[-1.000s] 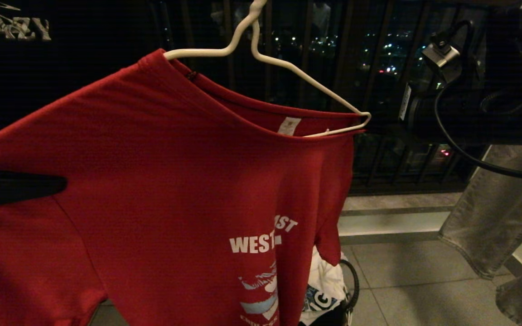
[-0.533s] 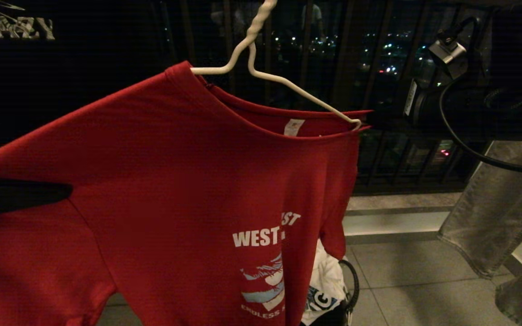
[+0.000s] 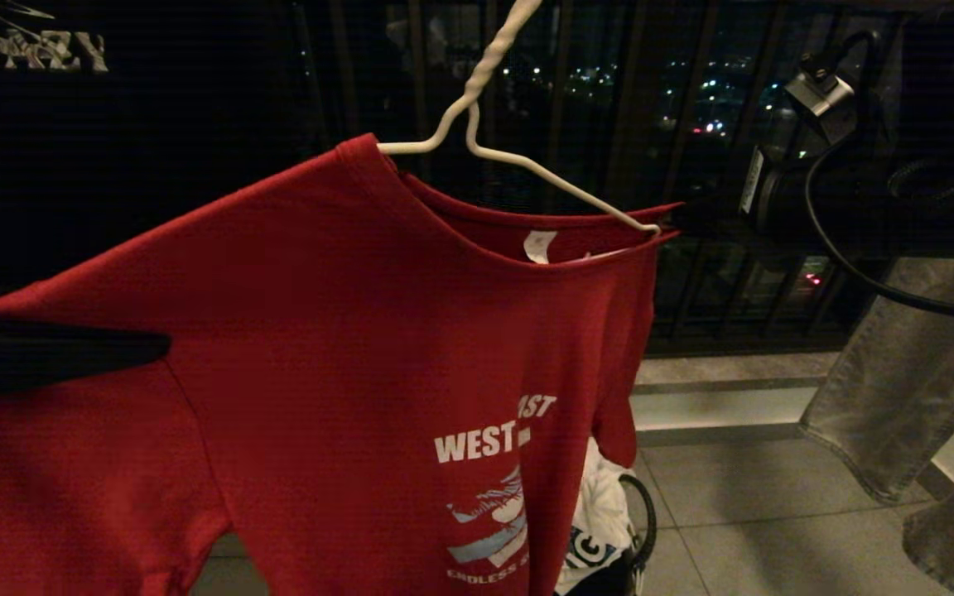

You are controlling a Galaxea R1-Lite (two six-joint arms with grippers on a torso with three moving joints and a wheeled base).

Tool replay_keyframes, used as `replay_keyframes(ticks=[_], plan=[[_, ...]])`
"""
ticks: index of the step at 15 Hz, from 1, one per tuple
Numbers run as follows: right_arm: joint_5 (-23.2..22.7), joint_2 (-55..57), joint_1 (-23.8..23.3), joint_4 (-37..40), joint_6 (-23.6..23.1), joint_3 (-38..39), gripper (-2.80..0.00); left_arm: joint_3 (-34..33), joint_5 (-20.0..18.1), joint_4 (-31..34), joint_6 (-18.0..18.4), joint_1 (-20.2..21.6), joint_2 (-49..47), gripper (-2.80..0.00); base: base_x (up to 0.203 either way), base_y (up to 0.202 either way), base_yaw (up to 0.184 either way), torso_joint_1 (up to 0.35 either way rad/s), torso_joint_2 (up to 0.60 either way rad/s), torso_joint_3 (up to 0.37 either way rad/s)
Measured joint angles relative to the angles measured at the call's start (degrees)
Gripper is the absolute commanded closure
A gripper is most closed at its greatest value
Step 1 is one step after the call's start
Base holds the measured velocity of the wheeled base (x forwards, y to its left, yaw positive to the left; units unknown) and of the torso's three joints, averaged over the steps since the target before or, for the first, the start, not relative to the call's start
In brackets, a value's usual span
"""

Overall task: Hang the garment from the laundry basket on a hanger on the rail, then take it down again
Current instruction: Hang the clothes on the clothes rack

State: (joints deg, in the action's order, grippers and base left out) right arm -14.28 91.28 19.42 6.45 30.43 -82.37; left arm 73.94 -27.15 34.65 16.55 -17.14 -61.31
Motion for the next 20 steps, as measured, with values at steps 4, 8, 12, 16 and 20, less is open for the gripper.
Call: replay_keyframes(ticks=[4,8,12,16,20], plan=[[0.04,-0.16,0.12,-0.02,-0.14,0.07,0.00,-1.64,0.11,-1.62,0.01,-0.06,-1.46,0.00,0.000,0.000,0.000,0.000,0.00,0.000],[0.09,-0.11,0.12,-0.06,-0.65,0.09,0.00,-1.92,0.26,-1.73,0.20,-0.06,-3.33,0.00,0.000,0.000,0.000,0.000,0.00,0.000],[0.64,1.13,0.01,-0.48,-1.55,0.16,0.00,-4.83,0.15,-7.73,0.15,-0.06,-5.97,0.00,0.000,0.000,0.000,0.000,0.00,0.000],[1.19,2.98,-0.62,-0.98,-2.49,-0.42,0.00,-4.25,0.13,-12.99,0.05,-0.39,-10.42,0.00,0.000,0.000,0.000,0.000,0.00,0.000],[4.68,3.38,-1.37,-3.30,-2.68,-1.09,0.00,-2.64,0.11,-13.19,0.20,-0.46,-13.76,0.00,0.000,0.000,0.000,0.000,0.00,0.000]])
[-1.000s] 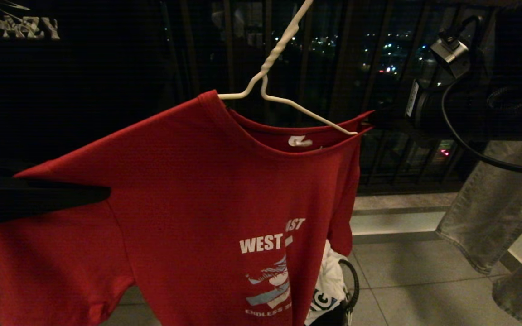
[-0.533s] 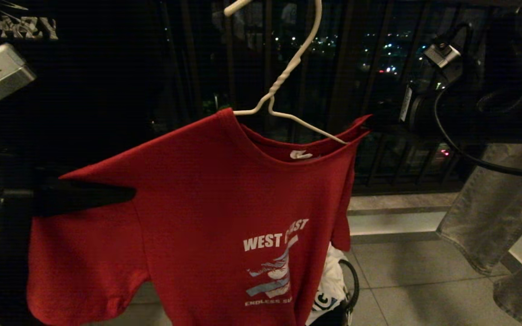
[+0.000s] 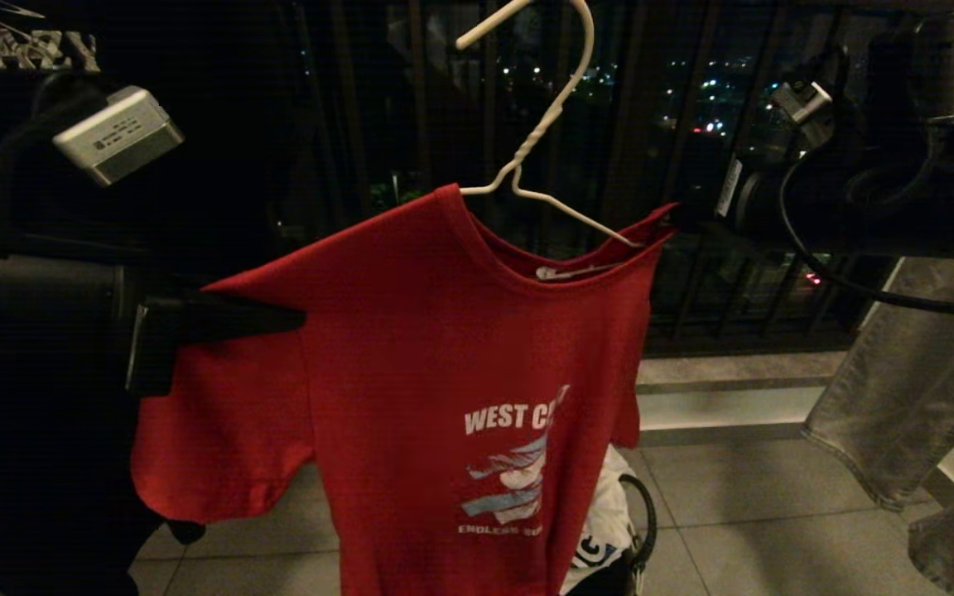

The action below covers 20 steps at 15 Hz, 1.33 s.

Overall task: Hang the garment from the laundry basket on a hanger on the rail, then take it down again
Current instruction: Hang the clothes on the clothes rack

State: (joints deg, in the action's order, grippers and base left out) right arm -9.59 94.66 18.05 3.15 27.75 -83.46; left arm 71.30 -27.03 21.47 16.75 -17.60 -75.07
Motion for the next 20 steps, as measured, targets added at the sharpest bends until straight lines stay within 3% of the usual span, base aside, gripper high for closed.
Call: replay_keyframes(ticks=[8,11,14,17,20], plan=[[0.59,0.09,-0.75,-2.55,0.56,0.08,0.00,-0.22,-0.08,-7.81,-0.61,0.02,-7.65,0.00,0.000,0.000,0.000,0.000,0.00,0.000],[0.48,0.33,-1.19,-3.78,0.80,0.41,0.00,-1.01,-0.38,-12.52,-2.68,0.00,-10.81,0.00,0.000,0.000,0.000,0.000,0.00,0.000],[0.45,0.59,-1.19,-3.86,0.96,0.43,0.00,-4.56,-0.55,-21.83,-6.52,-0.04,-13.40,0.00,0.000,0.000,0.000,0.000,0.00,0.000],[0.38,0.84,-1.19,-4.05,1.11,0.41,0.00,-9.69,-0.66,-35.12,-13.36,-0.64,-15.87,0.00,0.000,0.000,0.000,0.000,0.00,0.000],[0.39,0.84,-1.19,-5.33,3.83,0.07,0.00,-13.79,-0.69,-43.36,-14.88,-1.86,-18.09,0.00,0.000,0.000,0.000,0.000,0.00,0.000]])
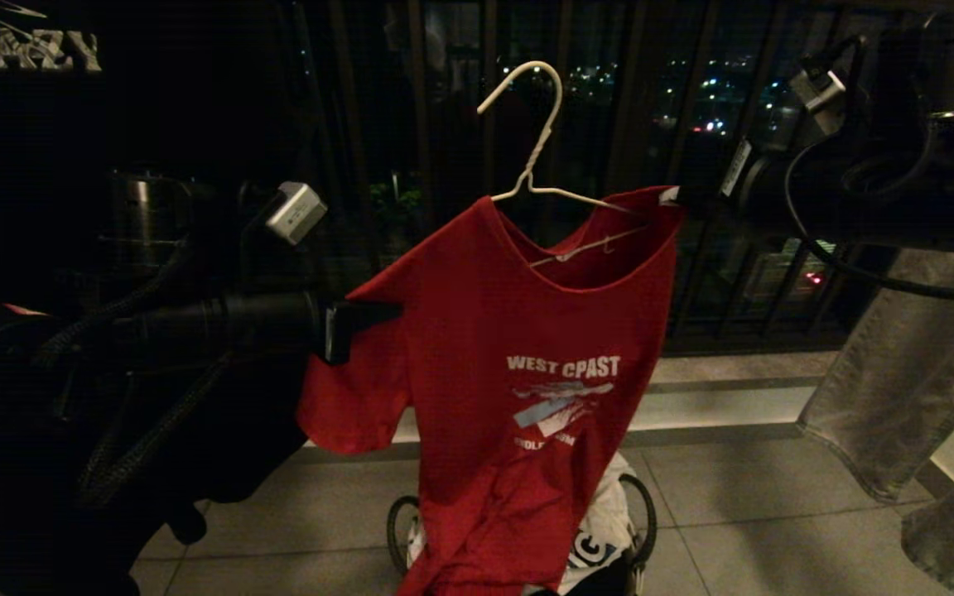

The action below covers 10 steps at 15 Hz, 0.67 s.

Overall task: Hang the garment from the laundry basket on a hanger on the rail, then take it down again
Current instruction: Hang the clothes on the clothes rack

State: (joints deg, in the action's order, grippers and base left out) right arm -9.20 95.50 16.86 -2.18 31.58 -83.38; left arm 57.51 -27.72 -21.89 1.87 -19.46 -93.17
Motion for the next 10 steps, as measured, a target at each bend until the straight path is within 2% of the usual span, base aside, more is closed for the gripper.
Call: replay_keyframes(ticks=[6,10], plan=[[-0.05,0.00,0.82,-0.76,0.96,-0.02,0.00,-4.87,0.02,-2.81,-0.53,-3.26,-1.88,0.00,0.000,0.000,0.000,0.000,0.00,0.000],[-0.01,0.23,2.64,-0.75,2.57,0.11,0.00,-9.01,0.11,-14.74,-4.69,-4.93,-3.73,0.00,0.000,0.000,0.000,0.000,0.00,0.000]])
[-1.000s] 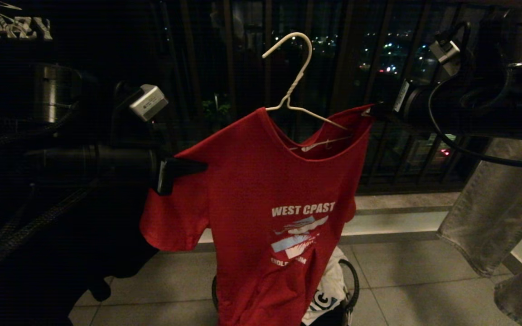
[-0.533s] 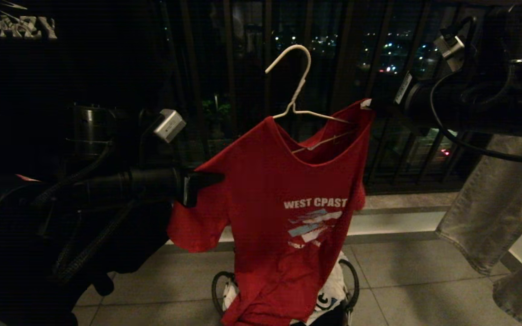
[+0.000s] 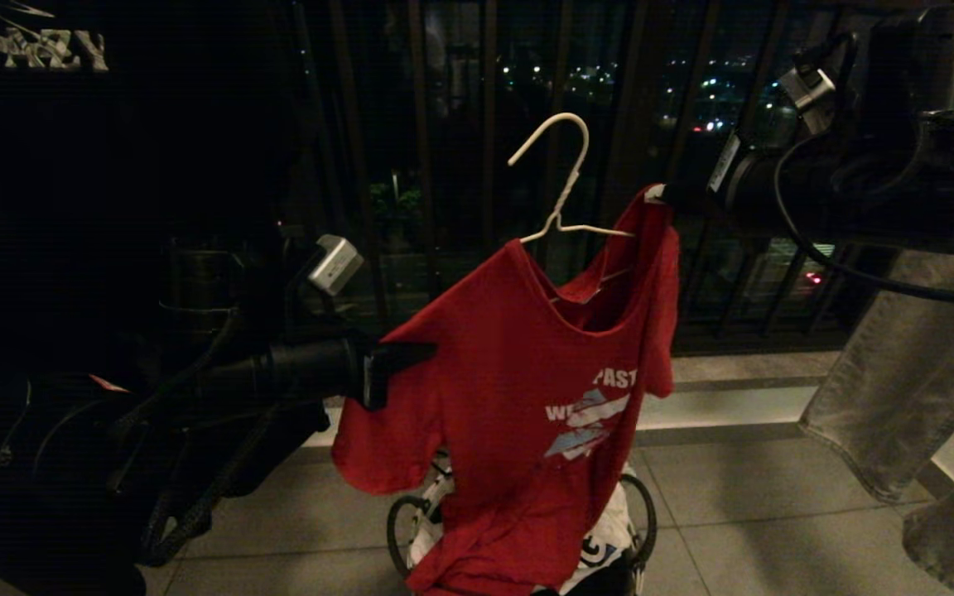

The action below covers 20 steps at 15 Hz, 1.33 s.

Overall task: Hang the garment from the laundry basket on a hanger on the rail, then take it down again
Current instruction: Hang the clothes on the clothes rack

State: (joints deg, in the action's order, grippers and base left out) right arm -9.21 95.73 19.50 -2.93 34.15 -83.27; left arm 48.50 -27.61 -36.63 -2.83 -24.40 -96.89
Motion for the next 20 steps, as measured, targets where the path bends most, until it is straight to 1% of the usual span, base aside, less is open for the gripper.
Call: replay_keyframes(ticks=[2,7,8,11,13,16,20], plan=[[0.03,0.43,1.19,0.28,0.21,0.10,0.00,-0.24,0.11,-2.24,-0.37,-0.69,-1.38,0.00,0.000,0.000,0.000,0.000,0.00,0.000],[0.05,0.24,1.83,0.12,1.33,0.00,0.00,-0.54,0.09,-2.83,-0.74,-1.83,-4.52,0.00,0.000,0.000,0.000,0.000,0.00,0.000],[0.05,0.01,1.83,0.12,1.43,0.00,0.00,-0.64,0.07,-3.82,-0.90,-2.04,-5.19,0.00,0.000,0.000,0.000,0.000,0.00,0.000],[0.05,-0.96,1.95,0.31,1.51,0.00,0.00,-1.45,0.07,-9.15,-2.67,-2.43,-7.33,0.00,0.000,0.000,0.000,0.000,0.00,0.000],[0.05,-1.86,2.00,0.30,1.51,0.00,0.00,-2.43,0.16,-14.25,-3.81,-2.95,-8.56,0.00,0.000,0.000,0.000,0.000,0.00,0.000],[-0.07,-3.23,2.30,0.37,1.52,0.39,0.00,-2.97,0.15,-14.58,-4.04,-3.46,-9.60,0.00,0.000,0.000,0.000,0.000,0.00,0.000],[-0.10,-3.60,5.03,0.37,1.49,1.73,0.00,-2.91,0.17,-14.67,-4.00,-3.58,-10.94,0.00,0.000,0.000,0.000,0.000,0.00,0.000]])
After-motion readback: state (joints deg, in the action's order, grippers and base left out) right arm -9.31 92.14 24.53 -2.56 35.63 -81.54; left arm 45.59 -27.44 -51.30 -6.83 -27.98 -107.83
